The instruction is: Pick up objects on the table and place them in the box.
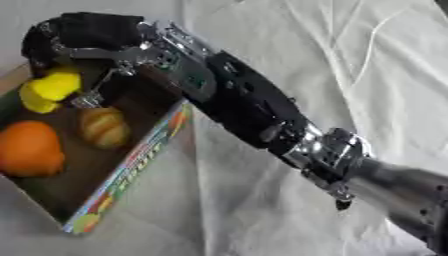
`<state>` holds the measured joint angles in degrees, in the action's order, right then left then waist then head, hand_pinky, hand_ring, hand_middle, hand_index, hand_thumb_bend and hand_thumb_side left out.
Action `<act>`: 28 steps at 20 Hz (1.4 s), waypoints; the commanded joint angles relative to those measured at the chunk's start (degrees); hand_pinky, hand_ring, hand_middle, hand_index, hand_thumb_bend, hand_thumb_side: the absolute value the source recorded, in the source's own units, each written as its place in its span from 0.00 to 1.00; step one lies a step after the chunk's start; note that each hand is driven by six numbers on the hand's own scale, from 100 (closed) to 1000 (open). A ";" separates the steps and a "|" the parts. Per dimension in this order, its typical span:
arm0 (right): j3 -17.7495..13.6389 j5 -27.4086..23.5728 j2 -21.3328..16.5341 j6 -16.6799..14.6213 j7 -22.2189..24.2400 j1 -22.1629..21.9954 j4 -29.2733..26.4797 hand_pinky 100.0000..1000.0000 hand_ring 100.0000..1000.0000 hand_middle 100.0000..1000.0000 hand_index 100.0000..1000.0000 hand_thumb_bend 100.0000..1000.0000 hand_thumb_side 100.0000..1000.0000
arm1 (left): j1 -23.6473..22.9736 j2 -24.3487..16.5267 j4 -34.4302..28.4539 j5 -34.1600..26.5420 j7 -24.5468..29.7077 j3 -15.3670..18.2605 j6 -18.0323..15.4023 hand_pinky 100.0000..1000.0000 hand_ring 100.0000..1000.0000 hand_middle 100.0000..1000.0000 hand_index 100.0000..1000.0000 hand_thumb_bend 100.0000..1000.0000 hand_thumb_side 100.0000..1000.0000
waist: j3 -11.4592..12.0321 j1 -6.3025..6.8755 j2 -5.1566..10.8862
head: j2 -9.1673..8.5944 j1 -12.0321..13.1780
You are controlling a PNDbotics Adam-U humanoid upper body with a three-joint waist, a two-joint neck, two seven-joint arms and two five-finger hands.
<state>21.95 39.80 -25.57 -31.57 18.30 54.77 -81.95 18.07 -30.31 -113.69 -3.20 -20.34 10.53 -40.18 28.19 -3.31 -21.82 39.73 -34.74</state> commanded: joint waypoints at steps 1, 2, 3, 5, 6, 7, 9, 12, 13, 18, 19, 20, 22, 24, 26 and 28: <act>0.48 1.30 -1.42 -2.15 3.83 0.57 -3.03 0.78 1.00 0.64 0.78 0.00 0.16 | 0.07 -1.96 -0.90 0.37 -0.33 0.87 0.15 0.81 0.80 0.74 0.87 0.05 0.22 | -0.01 0.44 1.29 | 0.08 0.10; 0.66 2.05 -1.57 -3.66 6.23 0.48 -3.44 0.83 1.00 0.74 0.87 0.00 0.14 | 0.00 -1.93 -0.90 0.38 -0.31 0.85 0.22 0.81 0.80 0.74 0.87 0.04 0.22 | -0.04 0.42 1.31 | 0.10 0.10; 0.57 2.58 -1.63 -5.10 8.42 0.37 -3.61 0.89 1.00 0.83 0.94 0.00 0.09 | -0.04 -1.89 -0.90 0.38 -0.29 0.84 0.28 0.81 0.80 0.74 0.87 0.04 0.22 | -0.08 0.40 1.34 | 0.11 0.10; -0.21 3.01 -1.63 -7.08 11.17 0.21 -3.52 0.93 1.00 0.88 0.98 0.00 0.35 | -0.03 -1.84 -0.90 0.31 -0.23 0.79 0.39 0.82 0.80 0.74 0.87 0.04 0.23 | -0.17 0.38 1.36 | 0.03 0.11; -0.81 2.91 -1.65 -7.23 11.29 0.18 -3.44 0.94 1.00 0.88 0.98 0.00 0.39 | -0.04 -1.84 -0.90 0.29 -0.16 0.75 0.41 0.82 0.80 0.74 0.87 0.04 0.23 | -0.23 0.38 1.37 | 0.00 0.18; -1.27 2.87 -1.71 -7.05 10.96 0.20 -3.41 0.94 1.00 0.88 0.98 0.00 0.39 | -0.05 -1.83 -0.90 0.28 -0.09 0.72 0.43 0.82 0.80 0.74 0.87 0.04 0.23 | -0.27 0.38 1.37 | -0.01 0.22; -1.87 2.86 -1.90 -6.42 9.67 0.26 -3.57 0.94 1.00 0.87 0.98 0.00 0.34 | -0.09 -1.80 -0.90 0.24 0.01 0.70 0.46 0.82 0.80 0.74 0.87 0.03 0.23 | -0.34 0.38 1.37 | -0.01 0.22; -2.56 2.26 -2.26 -5.35 8.08 0.41 -4.12 0.93 1.00 0.86 0.98 0.00 0.31 | -0.12 -1.80 -0.90 0.17 0.10 0.66 0.45 0.82 0.80 0.74 0.87 0.03 0.23 | -0.45 0.43 1.37 | -0.07 0.21; -2.72 1.87 -2.40 -5.04 7.80 0.45 -4.47 0.93 1.00 0.86 0.97 0.00 0.27 | -0.13 -1.81 -0.90 0.15 0.15 0.64 0.45 0.82 0.80 0.74 0.87 0.03 0.23 | -0.49 0.45 1.38 | -0.08 0.21; -4.13 -2.02 -3.70 -2.50 7.07 1.20 -7.98 0.91 1.00 0.85 0.97 0.00 0.08 | -0.32 -1.80 -0.90 0.00 0.29 0.57 0.50 0.82 0.80 0.74 0.87 0.03 0.24 | -0.67 0.66 1.62 | 0.08 0.09; -4.45 -3.27 -3.98 -1.74 7.02 1.33 -8.80 0.91 1.00 0.84 0.97 0.00 0.05 | -0.38 -1.80 -0.90 -0.04 0.32 0.55 0.52 0.82 0.80 0.74 0.87 0.03 0.24 | -0.70 0.70 1.69 | 0.07 0.04; -4.93 -4.34 -4.38 -0.93 6.90 1.53 -9.70 0.91 1.00 0.84 0.97 0.00 0.01 | -0.44 -1.81 -0.90 -0.08 0.36 0.51 0.53 0.82 0.80 0.74 0.87 0.03 0.23 | -0.74 0.75 1.79 | 0.06 -0.02; -5.73 -6.90 -5.16 0.82 6.88 1.68 -11.14 0.90 1.00 0.84 0.97 0.00 0.00 | -0.52 -1.85 -0.90 -0.17 0.45 0.45 0.53 0.82 0.80 0.74 0.87 0.03 0.23 | -0.85 0.84 1.98 | 0.08 -0.06; -6.96 -9.77 -6.20 2.99 6.66 1.69 -12.59 0.88 1.00 0.83 0.96 0.00 0.00 | -0.63 -1.92 -0.90 -0.28 0.42 0.45 0.50 0.82 0.80 0.74 0.87 0.04 0.23 | -1.05 0.93 2.19 | 0.16 -0.08; -8.44 -13.57 -7.49 5.69 5.76 1.62 -14.05 0.87 1.00 0.81 0.96 0.00 0.00 | -0.78 -1.97 -0.90 -0.30 0.27 0.52 0.48 0.82 0.80 0.74 0.87 0.04 0.23 | -1.31 1.01 2.42 | 0.29 0.02; -10.40 -19.63 -9.47 9.12 3.65 1.40 -15.73 0.86 1.00 0.79 0.94 0.00 0.00 | -1.06 -2.01 -0.90 -0.17 0.02 0.64 0.55 0.82 0.80 0.74 0.87 0.05 0.23 | -1.79 1.08 2.73 | 0.52 0.50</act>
<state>13.26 23.32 -32.74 -24.26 22.92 55.23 -95.67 16.91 -30.30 -113.69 -3.36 -20.19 10.49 -39.70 26.25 -2.83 -20.38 39.83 -34.46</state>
